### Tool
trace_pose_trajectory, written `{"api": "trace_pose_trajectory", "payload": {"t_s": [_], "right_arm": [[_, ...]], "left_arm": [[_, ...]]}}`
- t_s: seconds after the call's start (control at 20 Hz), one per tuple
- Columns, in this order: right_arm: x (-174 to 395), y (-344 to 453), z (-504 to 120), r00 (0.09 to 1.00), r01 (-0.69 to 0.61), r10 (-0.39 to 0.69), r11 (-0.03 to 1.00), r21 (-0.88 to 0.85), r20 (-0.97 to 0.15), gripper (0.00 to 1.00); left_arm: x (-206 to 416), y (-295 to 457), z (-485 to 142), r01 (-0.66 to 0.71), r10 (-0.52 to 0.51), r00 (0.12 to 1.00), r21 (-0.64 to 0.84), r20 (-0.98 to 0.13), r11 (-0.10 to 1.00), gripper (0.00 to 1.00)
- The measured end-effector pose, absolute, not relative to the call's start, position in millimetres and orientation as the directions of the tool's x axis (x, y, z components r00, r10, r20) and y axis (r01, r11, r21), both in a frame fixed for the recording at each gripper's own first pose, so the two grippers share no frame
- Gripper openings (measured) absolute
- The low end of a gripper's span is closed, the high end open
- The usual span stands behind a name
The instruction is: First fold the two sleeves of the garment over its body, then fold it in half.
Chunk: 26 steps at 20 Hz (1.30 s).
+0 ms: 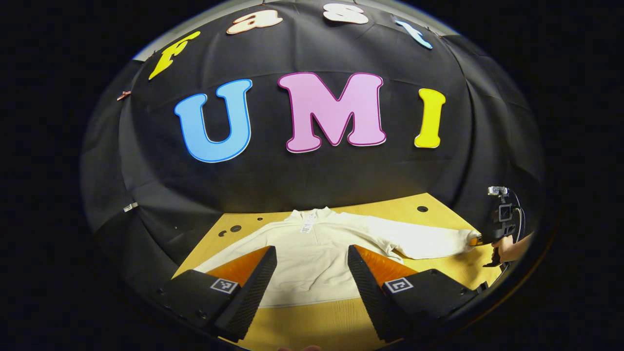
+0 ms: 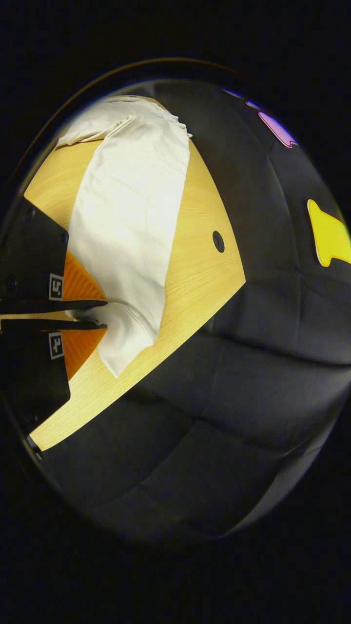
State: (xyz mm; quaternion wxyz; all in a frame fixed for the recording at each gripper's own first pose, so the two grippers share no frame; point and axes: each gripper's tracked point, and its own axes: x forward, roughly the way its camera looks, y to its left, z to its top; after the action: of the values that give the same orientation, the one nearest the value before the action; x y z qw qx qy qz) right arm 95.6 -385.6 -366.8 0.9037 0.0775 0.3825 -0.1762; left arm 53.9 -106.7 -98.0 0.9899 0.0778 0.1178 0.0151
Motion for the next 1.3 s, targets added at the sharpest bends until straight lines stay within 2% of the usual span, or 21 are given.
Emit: {"api": "trace_pose_trajectory", "payload": {"t_s": [0.3, 0.7, 0.9, 1.3], "right_arm": [[126.4, -365.3, -300.2, 0.740, 0.300, -0.217, 0.954, 0.024, -0.637, 0.08], [187.1, -289.7, -229.1, 0.836, 0.117, -0.070, 0.992, 0.053, -0.544, 0.08], [218.6, -233.1, -204.9, 0.860, 0.014, 0.021, 0.998, 0.066, -0.510, 0.08], [259.4, -128.6, -197.9, 0.867, -0.031, 0.139, 0.973, 0.228, -0.478, 0.08]], "left_arm": [[47.3, -107.0, -96.1, -0.024, 0.055, 0.974, 0.143, -0.218, 0.989, 0.94], [37.6, -90.7, -96.9, -0.080, 0.102, 0.973, 0.111, -0.205, 0.991, 0.94], [31.7, -76.8, -99.4, -0.117, 0.135, 0.968, 0.094, -0.211, 0.989, 0.94], [24.9, -35.4, -104.9, -0.200, 0.210, 0.951, 0.066, -0.228, 0.978, 0.94]]}}
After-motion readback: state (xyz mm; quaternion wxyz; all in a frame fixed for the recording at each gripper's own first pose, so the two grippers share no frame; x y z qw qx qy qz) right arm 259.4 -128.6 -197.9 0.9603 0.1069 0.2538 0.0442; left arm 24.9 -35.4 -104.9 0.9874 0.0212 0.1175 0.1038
